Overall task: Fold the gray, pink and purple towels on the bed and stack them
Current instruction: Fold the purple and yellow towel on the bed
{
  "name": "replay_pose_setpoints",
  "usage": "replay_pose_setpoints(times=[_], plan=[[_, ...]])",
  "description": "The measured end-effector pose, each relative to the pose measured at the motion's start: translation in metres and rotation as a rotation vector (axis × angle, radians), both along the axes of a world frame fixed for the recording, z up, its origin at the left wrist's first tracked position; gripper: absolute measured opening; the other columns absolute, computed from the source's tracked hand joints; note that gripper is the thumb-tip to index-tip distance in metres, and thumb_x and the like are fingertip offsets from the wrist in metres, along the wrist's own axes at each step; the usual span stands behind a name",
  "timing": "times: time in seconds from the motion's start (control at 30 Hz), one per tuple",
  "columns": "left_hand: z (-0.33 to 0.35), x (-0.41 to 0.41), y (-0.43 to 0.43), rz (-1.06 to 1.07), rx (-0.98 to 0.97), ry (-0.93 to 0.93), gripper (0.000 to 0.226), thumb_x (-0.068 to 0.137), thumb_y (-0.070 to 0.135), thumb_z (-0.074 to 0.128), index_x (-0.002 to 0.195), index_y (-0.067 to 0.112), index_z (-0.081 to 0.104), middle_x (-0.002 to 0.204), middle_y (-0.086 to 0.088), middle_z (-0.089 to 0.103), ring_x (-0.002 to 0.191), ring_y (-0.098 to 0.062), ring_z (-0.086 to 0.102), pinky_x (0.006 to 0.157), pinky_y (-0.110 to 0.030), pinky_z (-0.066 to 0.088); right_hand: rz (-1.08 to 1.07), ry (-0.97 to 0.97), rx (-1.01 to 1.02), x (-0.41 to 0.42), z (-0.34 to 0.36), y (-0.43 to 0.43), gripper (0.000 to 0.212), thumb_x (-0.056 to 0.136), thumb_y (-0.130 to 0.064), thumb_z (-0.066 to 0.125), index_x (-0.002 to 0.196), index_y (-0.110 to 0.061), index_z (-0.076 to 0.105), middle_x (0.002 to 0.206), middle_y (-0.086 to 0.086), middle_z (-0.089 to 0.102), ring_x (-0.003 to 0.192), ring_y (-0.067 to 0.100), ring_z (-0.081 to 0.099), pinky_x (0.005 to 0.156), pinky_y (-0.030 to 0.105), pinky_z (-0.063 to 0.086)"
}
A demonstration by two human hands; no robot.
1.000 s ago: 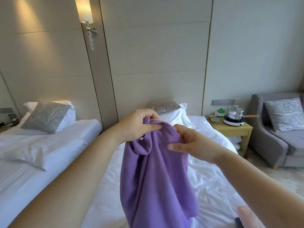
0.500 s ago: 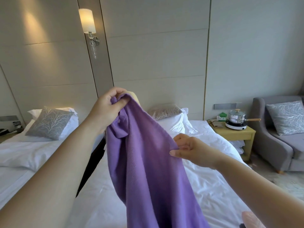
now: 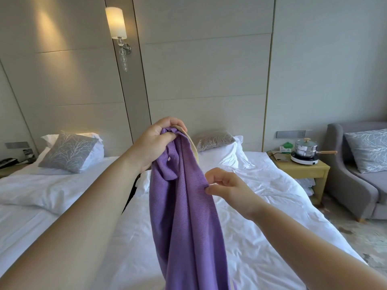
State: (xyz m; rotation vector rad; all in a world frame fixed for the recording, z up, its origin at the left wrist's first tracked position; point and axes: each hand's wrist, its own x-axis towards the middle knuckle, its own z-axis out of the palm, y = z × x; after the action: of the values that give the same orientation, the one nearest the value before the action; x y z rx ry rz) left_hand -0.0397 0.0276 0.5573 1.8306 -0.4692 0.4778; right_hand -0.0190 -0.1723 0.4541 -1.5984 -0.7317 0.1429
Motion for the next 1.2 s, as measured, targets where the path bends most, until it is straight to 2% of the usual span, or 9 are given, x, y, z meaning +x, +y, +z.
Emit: replay_pose_setpoints(times=[0.17,0.27,0.33,0.57,0.67,0.83,0.97,1.07,1.2], plan=[[-0.002,-0.004,-0.003,-0.029,0.080,0.012,0.037,0.092,-0.011,0.039,0.085,0.018,0.061,0.075,0.012,0.063,0.070,-0.002,0.056,0.068,-0.011,0.044,0.074,-0.051,0.023,-0.010,0.012,0.007,0.020,0.081,0.012,0.059,0.076,-0.007,0.063,0.132,-0.001,0.050,0.120,0.007,0.052,0.103,0.025,0.038],[-0.001,-0.005,-0.008,-0.012,0.136,0.012,0.030,0.094,-0.003,0.044,0.090,0.020,0.064,0.083,0.014,0.066,0.079,-0.001,0.060,0.076,-0.011,0.044,0.111,-0.072,0.112,-0.010,0.023,0.009,0.020,0.081,0.016,0.054,0.081,-0.002,0.062,0.101,0.015,0.060,0.094,0.021,0.058,0.092,0.029,0.043],[-0.001,-0.006,-0.008,0.048,0.164,0.015,0.025,0.094,0.004,0.050,0.093,0.022,0.066,0.092,0.008,0.068,0.088,-0.003,0.062,0.083,-0.014,0.046,0.121,-0.063,0.147,-0.011,0.029,0.007,0.023,0.082,0.013,0.053,0.083,-0.006,0.066,0.089,0.008,0.064,0.085,0.016,0.058,0.086,0.026,0.046],[0.003,-0.007,-0.010,0.203,0.180,-0.078,0.009,0.094,0.016,0.056,0.092,0.020,0.064,0.085,0.010,0.064,0.073,0.008,0.057,0.071,-0.005,0.042,-0.016,-0.128,0.034,-0.005,0.007,0.002,0.010,0.087,-0.012,0.067,0.097,-0.012,0.068,0.090,0.016,0.062,0.084,0.023,0.054,0.089,0.042,0.046],[0.005,-0.006,-0.013,0.252,0.166,-0.126,0.008,0.095,0.016,0.056,0.098,0.015,0.063,0.087,0.013,0.060,0.075,0.008,0.054,0.073,-0.004,0.039,-0.030,-0.169,-0.128,-0.004,-0.008,-0.002,0.016,0.081,-0.024,0.074,0.092,-0.013,0.071,0.098,0.010,0.069,0.090,0.017,0.064,0.092,0.030,0.048],[0.007,0.002,-0.007,0.357,0.104,-0.157,0.006,0.094,0.019,0.056,0.095,0.021,0.062,0.083,0.008,0.057,0.075,-0.003,0.052,0.065,-0.005,0.040,-0.064,-0.054,-0.262,0.004,-0.031,-0.015,0.014,0.082,-0.015,0.073,0.072,-0.008,0.066,0.090,0.004,0.068,0.084,0.010,0.062,0.082,0.019,0.049],[0.007,0.011,0.016,0.527,0.039,-0.161,0.005,0.092,0.020,0.059,0.094,0.018,0.063,0.079,0.002,0.054,0.071,-0.012,0.049,0.065,-0.020,0.043,-0.067,0.134,0.107,0.009,-0.014,-0.031,0.012,0.087,-0.003,0.061,0.076,-0.004,0.066,0.076,0.006,0.062,0.076,0.016,0.055,0.075,0.025,0.045],[0.000,0.018,0.041,0.725,0.160,0.047,0.009,0.085,0.023,0.067,0.089,0.017,0.062,0.069,0.005,0.043,0.063,-0.015,0.045,0.065,-0.025,0.037,-0.129,0.209,0.408,0.017,0.031,-0.045,0.021,0.087,-0.004,0.054,0.068,-0.012,0.054,0.064,0.003,0.046,0.062,0.014,0.042,0.057,0.024,0.034],[-0.018,0.012,0.021,0.415,0.241,0.266,0.053,0.082,0.042,0.070,0.127,0.021,0.052,0.120,0.008,0.056,0.108,-0.009,0.052,0.088,-0.020,0.038,-0.049,0.021,0.024,0.014,0.066,-0.037,0.017,0.080,-0.011,0.057,0.080,0.004,0.050,0.070,0.009,0.041,0.064,0.017,0.039,0.054,0.021,0.030]])
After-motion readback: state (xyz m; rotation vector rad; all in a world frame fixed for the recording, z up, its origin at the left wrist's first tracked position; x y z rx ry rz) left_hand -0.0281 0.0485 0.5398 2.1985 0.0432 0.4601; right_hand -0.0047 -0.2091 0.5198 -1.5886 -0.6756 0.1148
